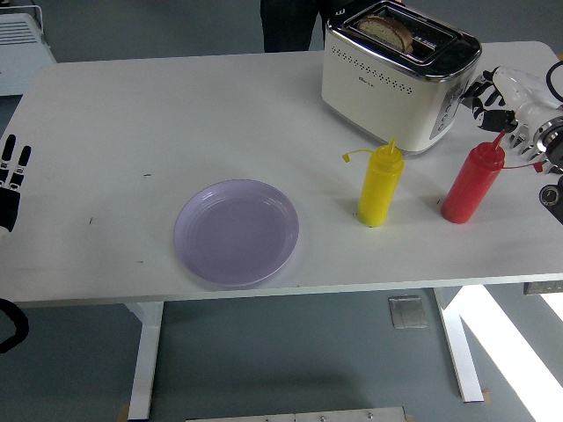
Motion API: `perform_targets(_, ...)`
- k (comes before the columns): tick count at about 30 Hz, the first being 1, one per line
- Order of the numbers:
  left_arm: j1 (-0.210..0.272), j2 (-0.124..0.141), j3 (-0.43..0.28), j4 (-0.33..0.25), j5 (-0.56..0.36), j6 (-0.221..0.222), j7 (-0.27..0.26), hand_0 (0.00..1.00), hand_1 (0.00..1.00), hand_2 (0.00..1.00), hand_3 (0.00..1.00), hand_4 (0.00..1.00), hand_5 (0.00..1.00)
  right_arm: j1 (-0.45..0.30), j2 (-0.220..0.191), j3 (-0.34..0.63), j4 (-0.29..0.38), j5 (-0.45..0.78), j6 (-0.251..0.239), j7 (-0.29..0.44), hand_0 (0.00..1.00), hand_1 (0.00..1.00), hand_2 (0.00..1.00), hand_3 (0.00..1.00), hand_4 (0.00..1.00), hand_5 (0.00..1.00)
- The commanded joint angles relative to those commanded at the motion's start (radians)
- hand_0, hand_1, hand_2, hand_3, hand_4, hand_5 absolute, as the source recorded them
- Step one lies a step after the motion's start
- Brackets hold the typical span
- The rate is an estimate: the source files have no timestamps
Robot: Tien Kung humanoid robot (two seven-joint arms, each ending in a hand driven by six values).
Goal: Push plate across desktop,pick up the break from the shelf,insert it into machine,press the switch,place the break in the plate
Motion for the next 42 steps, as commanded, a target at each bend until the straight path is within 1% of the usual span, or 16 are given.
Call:
perform_targets(15, -0.002, 0.001, 0.004, -0.005, 0.001, 0.002, -0.007, 0.818, 0.758, 0.705, 0.749, 0.761, 0.981, 0.010, 0.020, -0.079, -0.051, 0.018, -0.014, 0.017, 0.523, 0.543, 0.629, 0.562, 0.346, 0.042)
perform_targets(31, -0.002, 0.001, 0.007, -0.006, 0.004, 0.003, -0.012, 0.817, 0.758, 0.704, 0.748, 0.757, 0.981, 0.010, 0.033, -0.091, -0.076, 0.021, -0.035, 0.032, 0.524, 0.547, 0.628, 0.561, 0.345, 0.044)
perform_targets(38, -0.002, 0.000, 0.006, -0.007, 0.005, 0.004, -0.013, 0.817, 0.758, 0.704, 0.749, 0.757, 0.982, 0.003, 0.026, -0.074, -0.057, 0.005, -0.030, 0.028, 0.526, 0.549, 0.629, 0.562, 0.344, 0.044)
perform_targets(42, -0.001, -0.001, 0.005, -0.009, 0.006, 0.004, -0.013, 0.817, 0.758, 0.704, 0.748, 0.757, 0.982, -0.015, 0.013, -0.010, -0.007, -0.033, -0.015, 0.010, 0.524, 0.551, 0.629, 0.562, 0.344, 0.043)
